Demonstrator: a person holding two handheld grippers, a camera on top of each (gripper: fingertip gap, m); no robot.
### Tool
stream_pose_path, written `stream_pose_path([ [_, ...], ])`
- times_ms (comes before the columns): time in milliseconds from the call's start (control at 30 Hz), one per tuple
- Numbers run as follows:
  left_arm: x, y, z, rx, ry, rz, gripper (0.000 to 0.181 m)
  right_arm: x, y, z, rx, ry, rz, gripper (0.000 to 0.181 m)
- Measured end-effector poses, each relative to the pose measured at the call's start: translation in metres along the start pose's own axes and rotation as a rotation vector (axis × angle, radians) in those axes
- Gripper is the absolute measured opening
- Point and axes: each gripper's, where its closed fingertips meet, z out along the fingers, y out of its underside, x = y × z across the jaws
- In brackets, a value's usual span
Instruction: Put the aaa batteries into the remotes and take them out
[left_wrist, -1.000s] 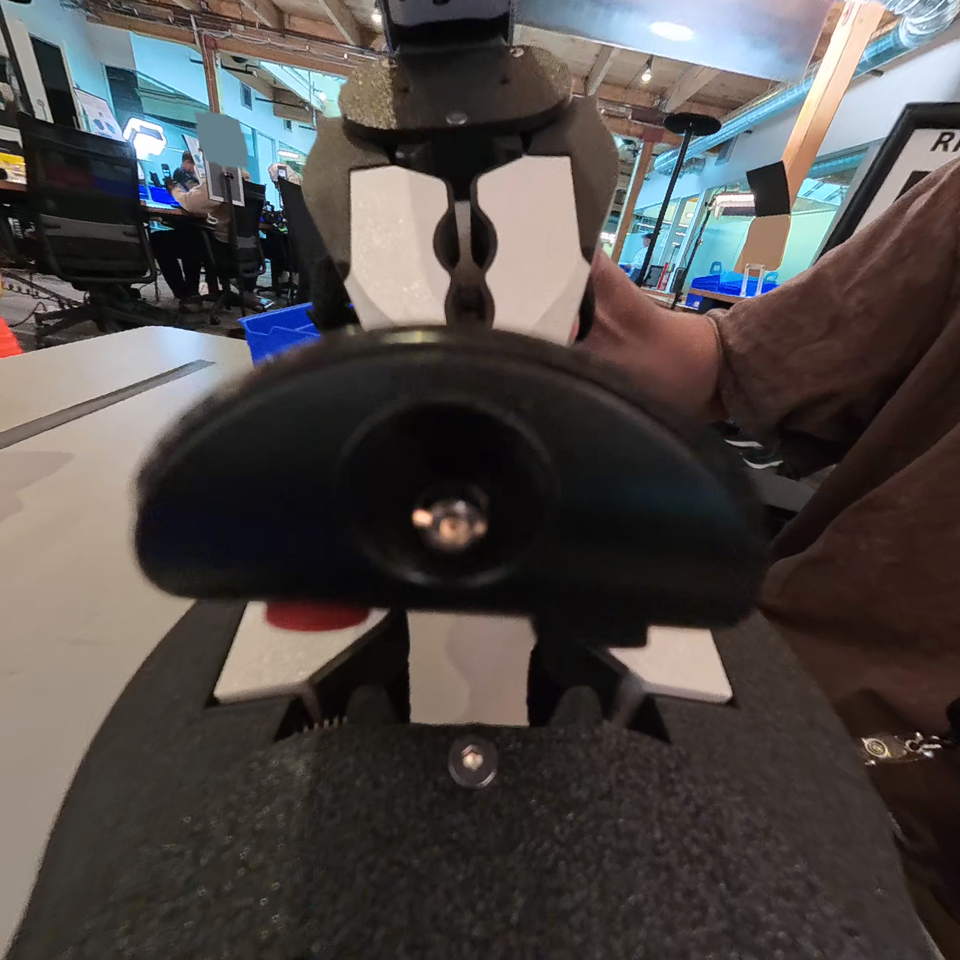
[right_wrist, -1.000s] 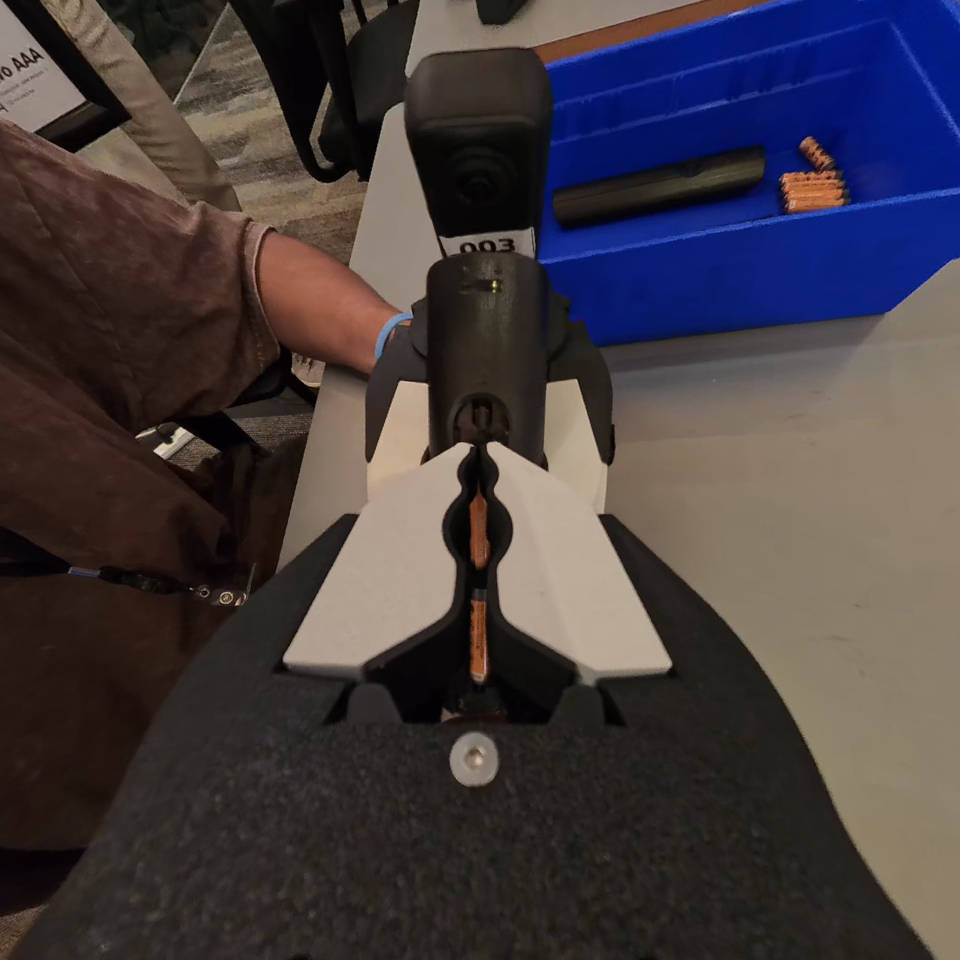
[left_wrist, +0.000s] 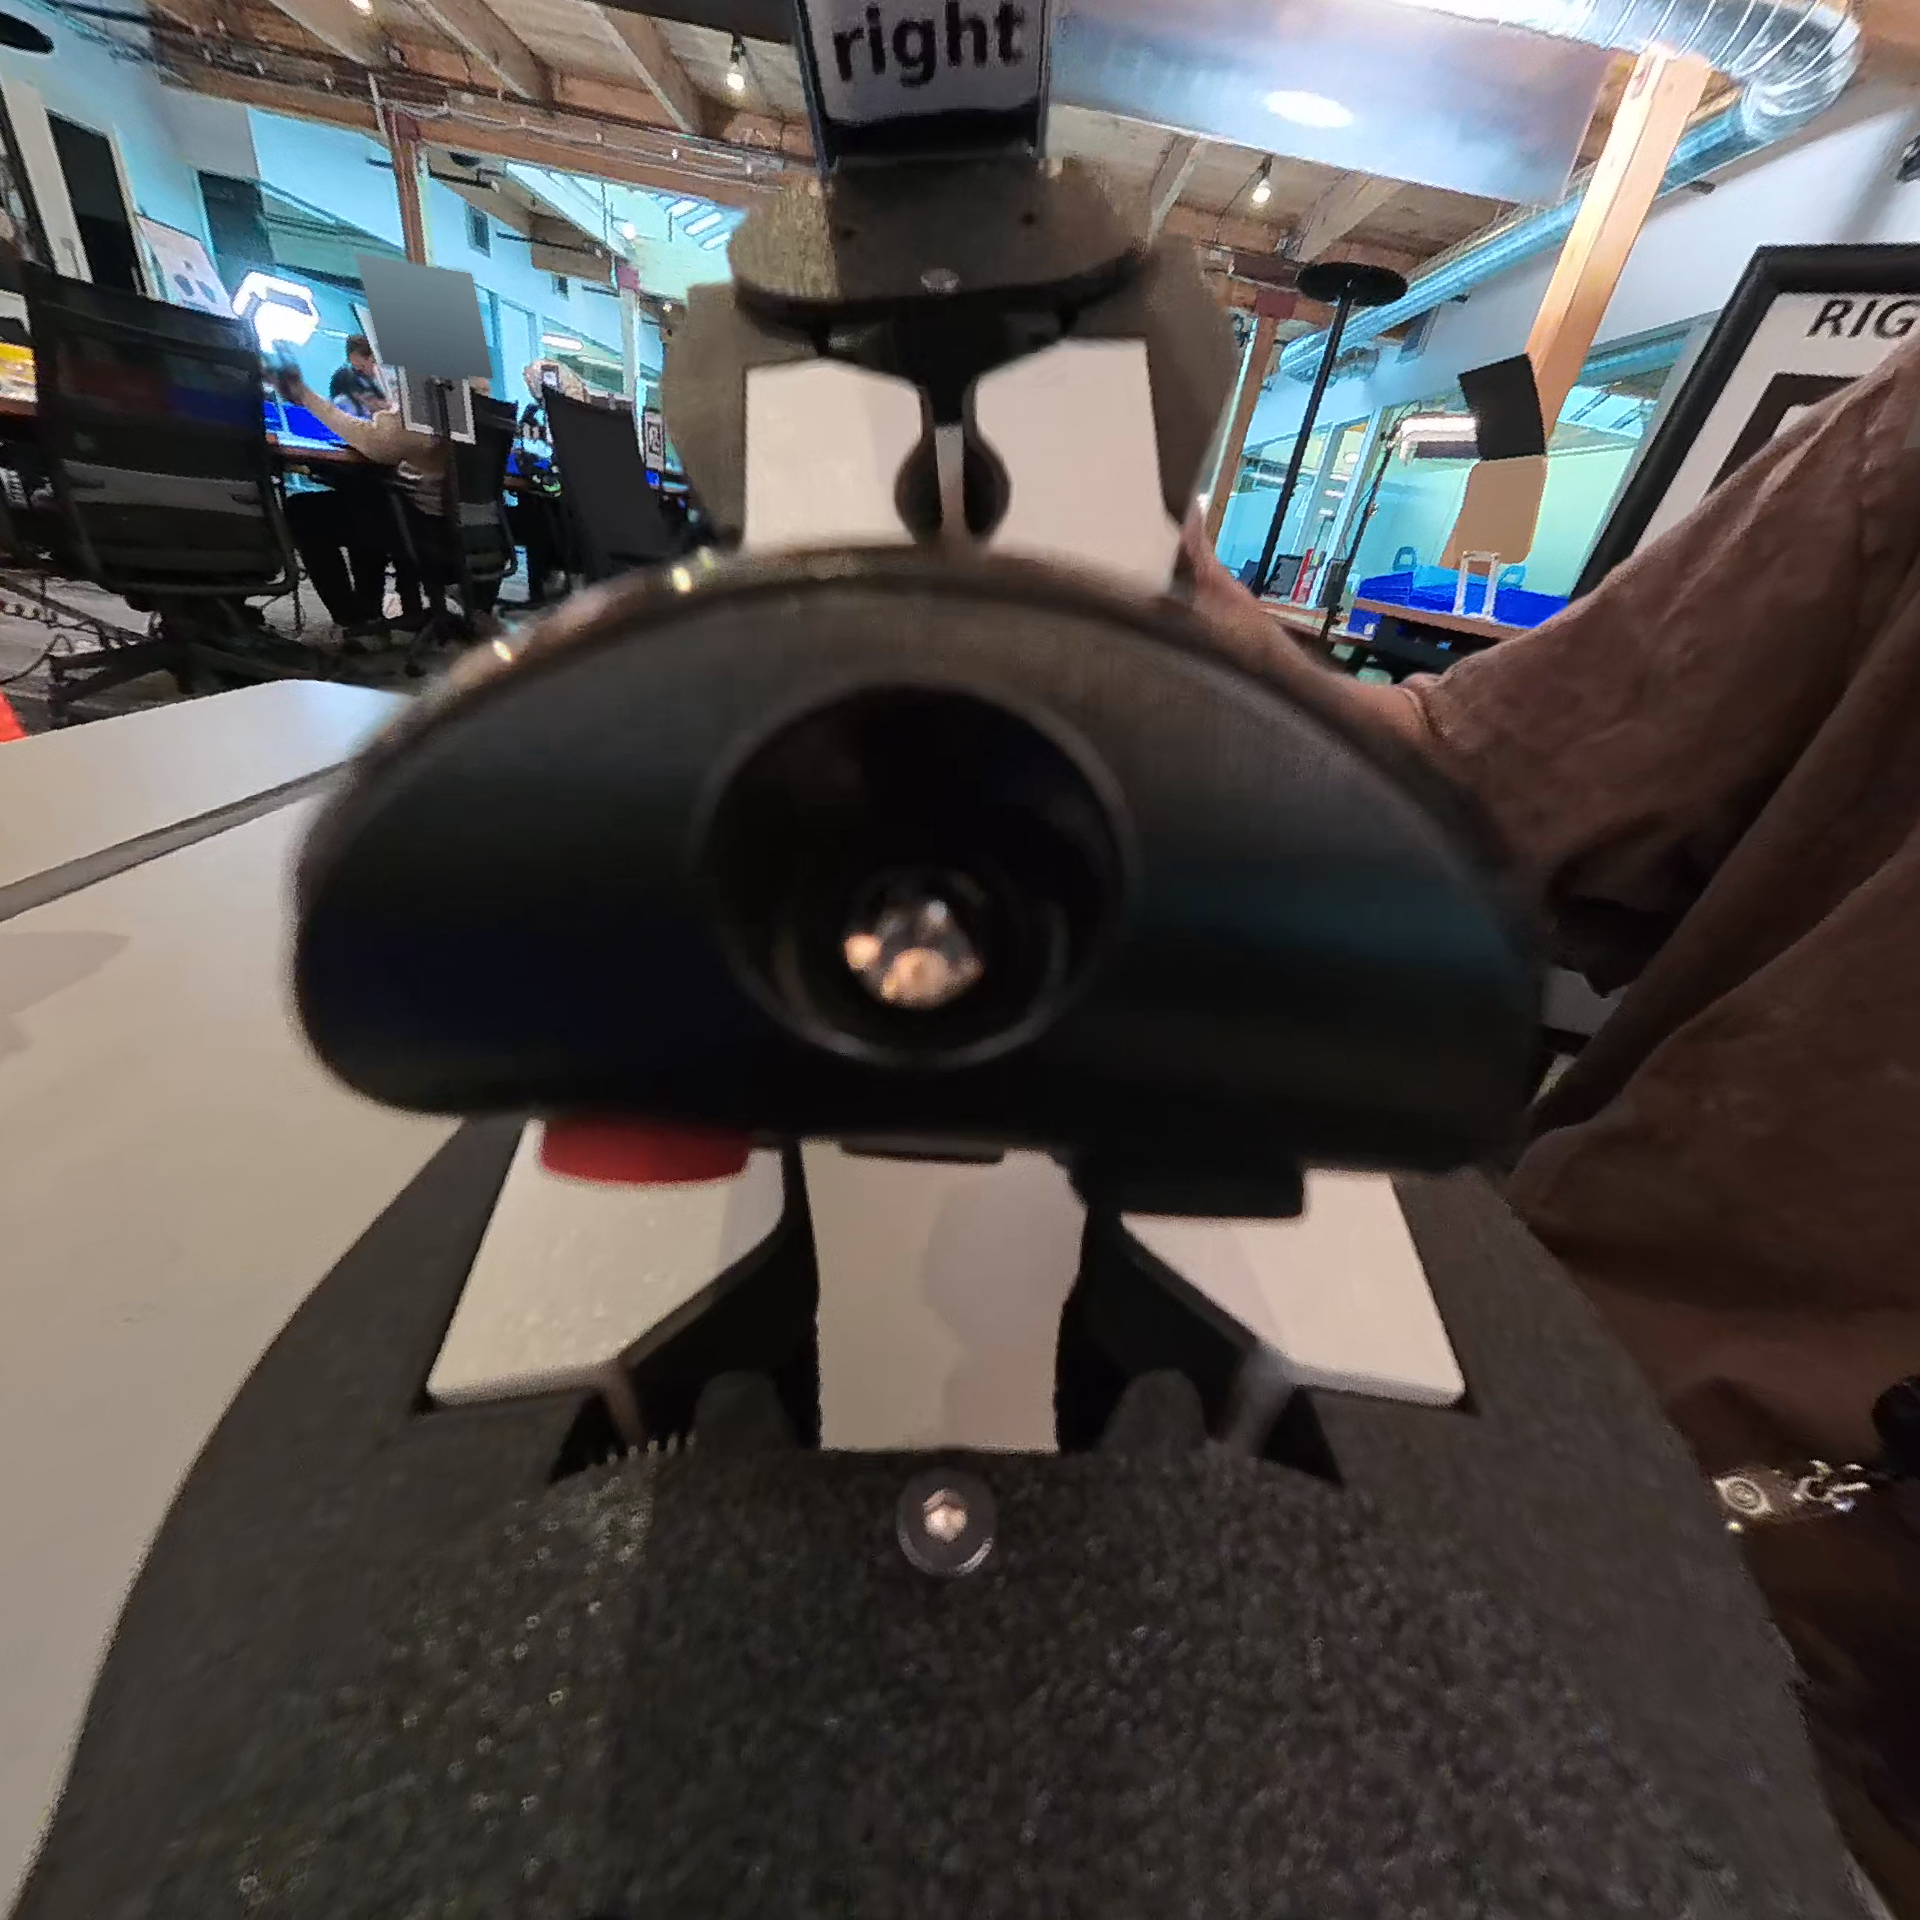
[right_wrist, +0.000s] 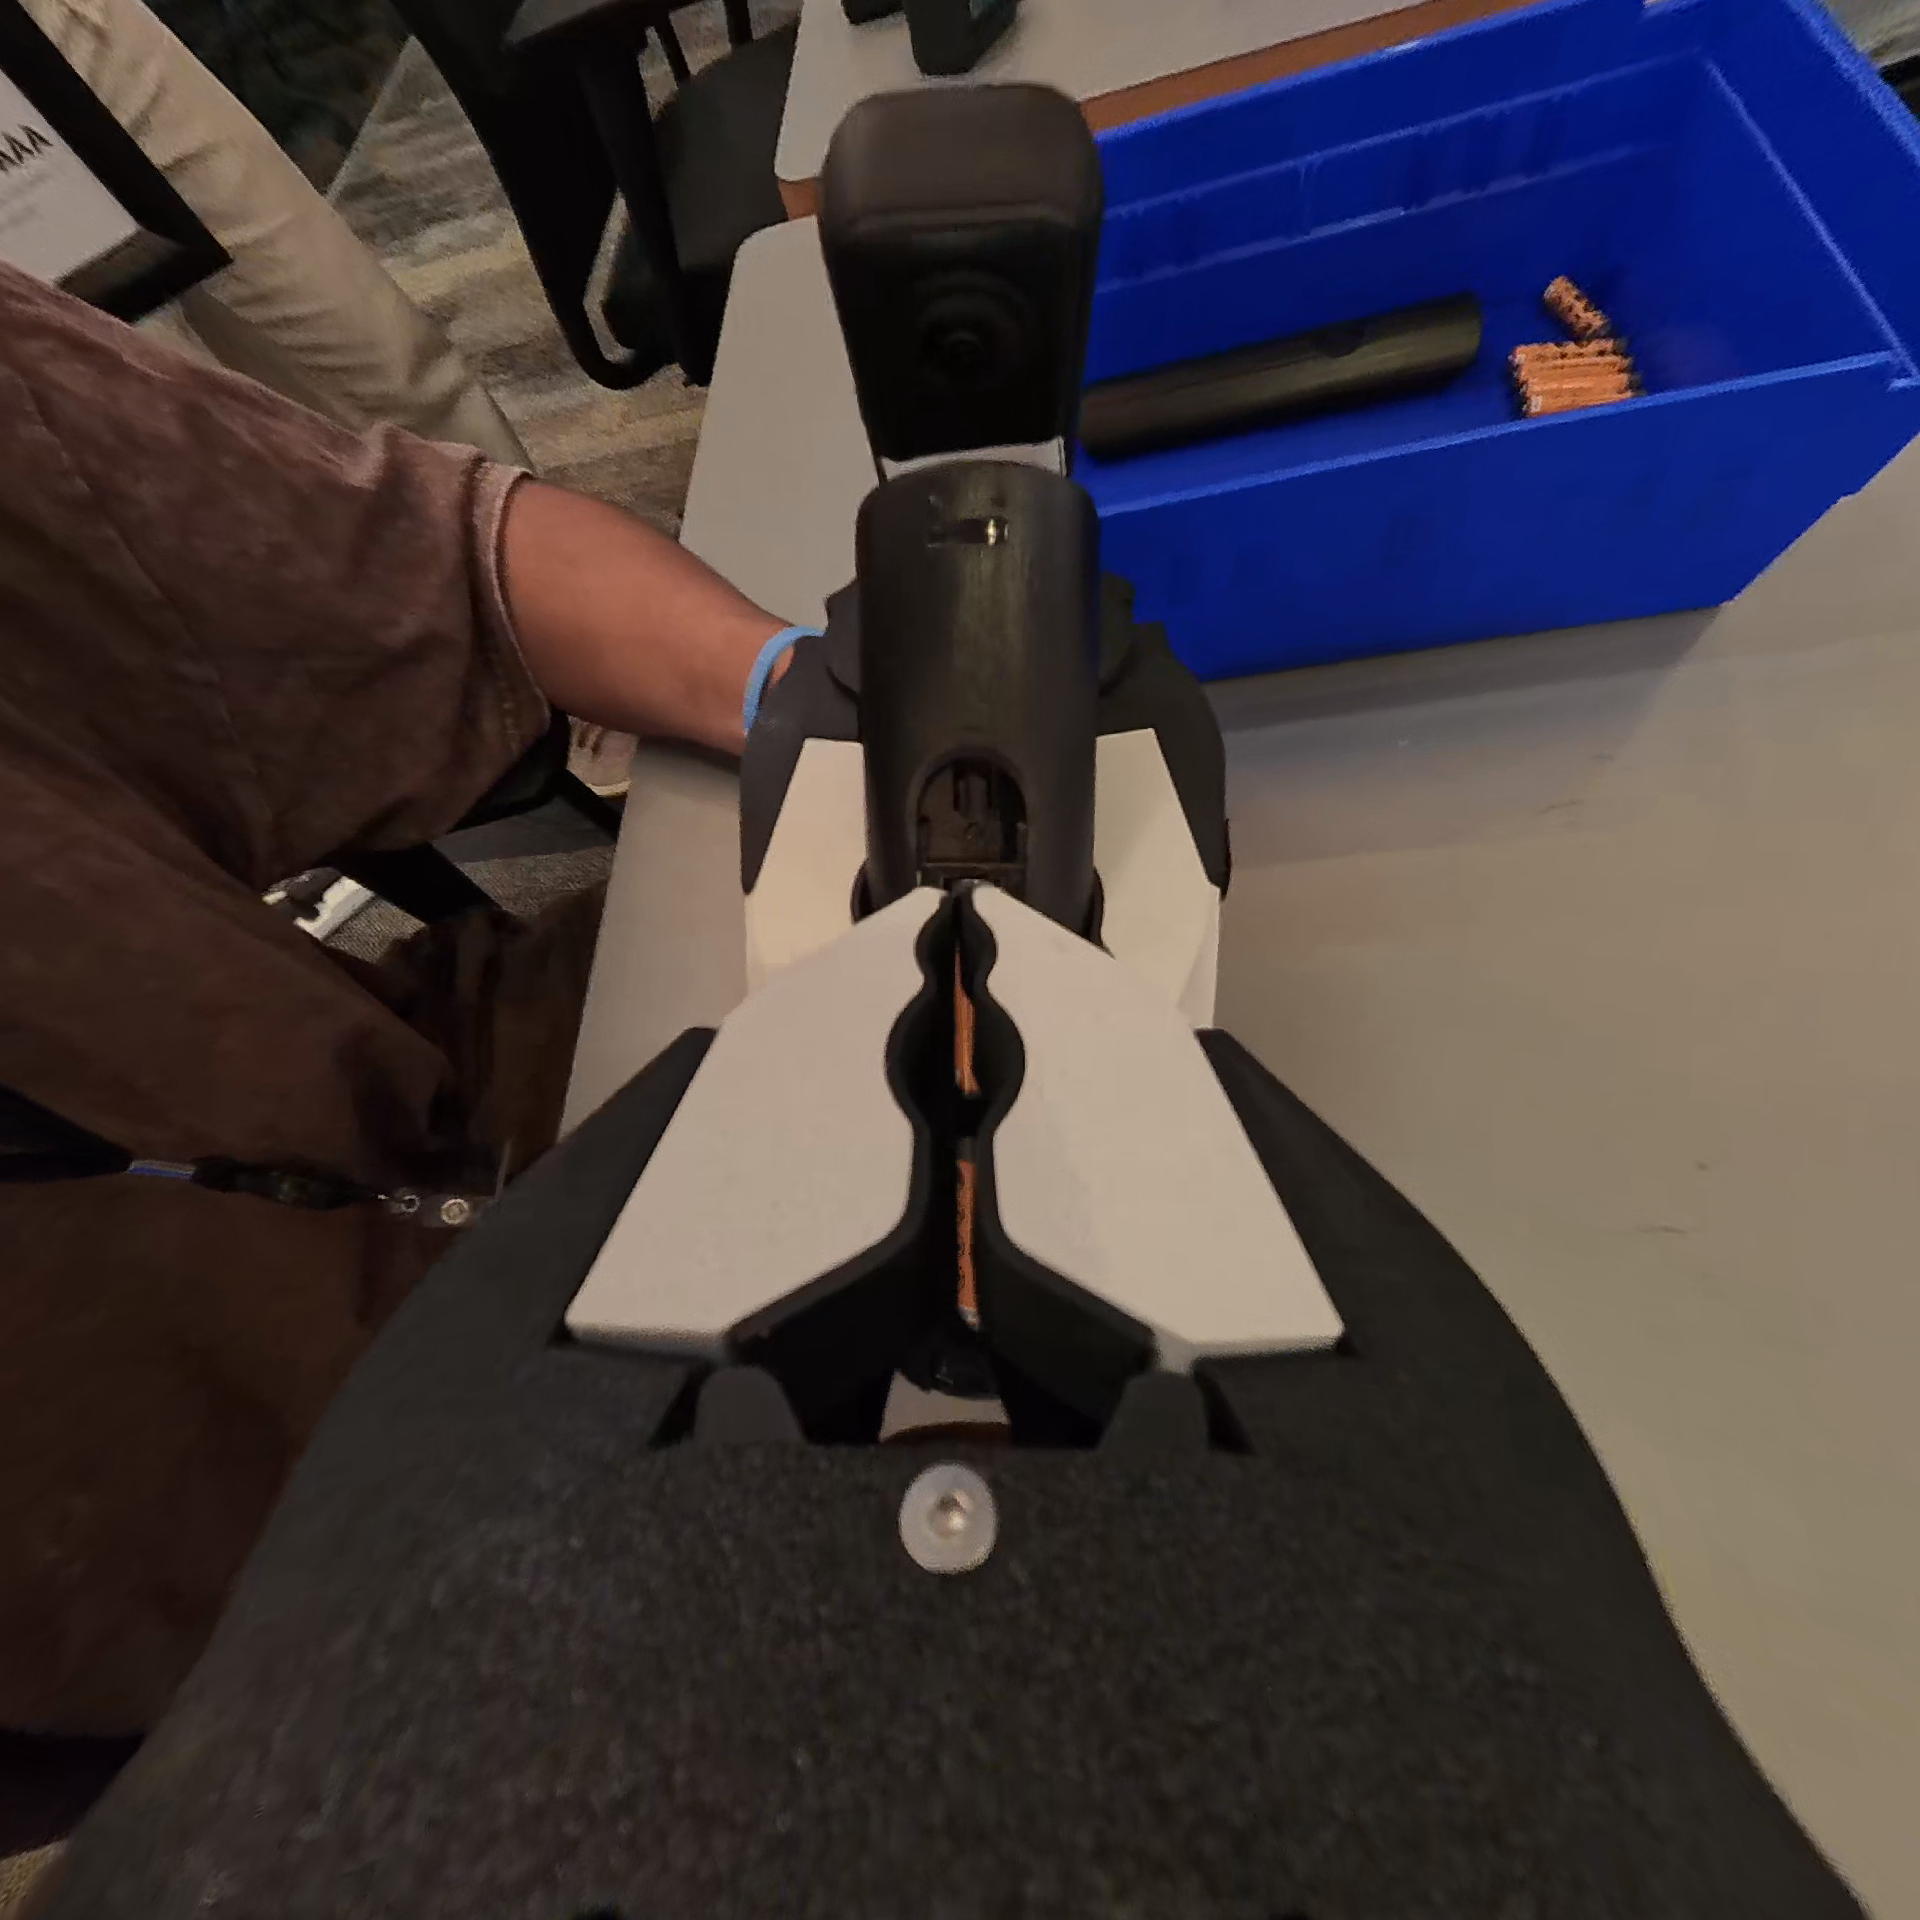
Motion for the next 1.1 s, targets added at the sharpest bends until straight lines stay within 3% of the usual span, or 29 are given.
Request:
stream_pose_path([
  [33,-0.002,0.002,0.0,-0.007,-0.009,0.002,0.059,0.002,-0.002,-0.004,0.017,0.01,0.008,0.0],
  [333,-0.002,-0.004,-0.002,0.009,-0.012,0.002,0.059,0.005,0.011,-0.001,-0.018,0.032,0.024,0.0],
  [467,-0.003,-0.005,-0.003,0.021,-0.015,-0.005,0.059,0.007,0.006,-0.019,0.012,0.067,0.025,0.0],
  [633,-0.003,-0.009,-0.005,0.037,-0.017,-0.003,0.059,0.006,0.029,-0.034,0.017,0.11,0.068,0.0],
  [833,-0.002,-0.007,-0.002,0.029,-0.011,-0.008,0.06,0.003,0.051,-0.018,-0.035,0.1,0.095,0.0],
  [900,-0.002,-0.005,-0.002,0.02,-0.013,0.0,0.059,0.007,0.048,-0.031,-0.017,0.149,0.085,0.0],
  [967,-0.003,-0.004,-0.002,0.014,-0.019,0.0,0.06,0.02,0.045,-0.063,0.061,0.249,0.115,0.0],
  [1067,-0.008,0.001,-0.002,-0.013,-0.048,0.004,0.06,0.055,0.081,-0.119,0.063,0.553,0.303,0.001],
  [1100,-0.01,0.003,-0.002,-0.024,-0.059,0.001,0.06,0.059,0.099,-0.126,0.038,0.626,0.373,0.017],
])
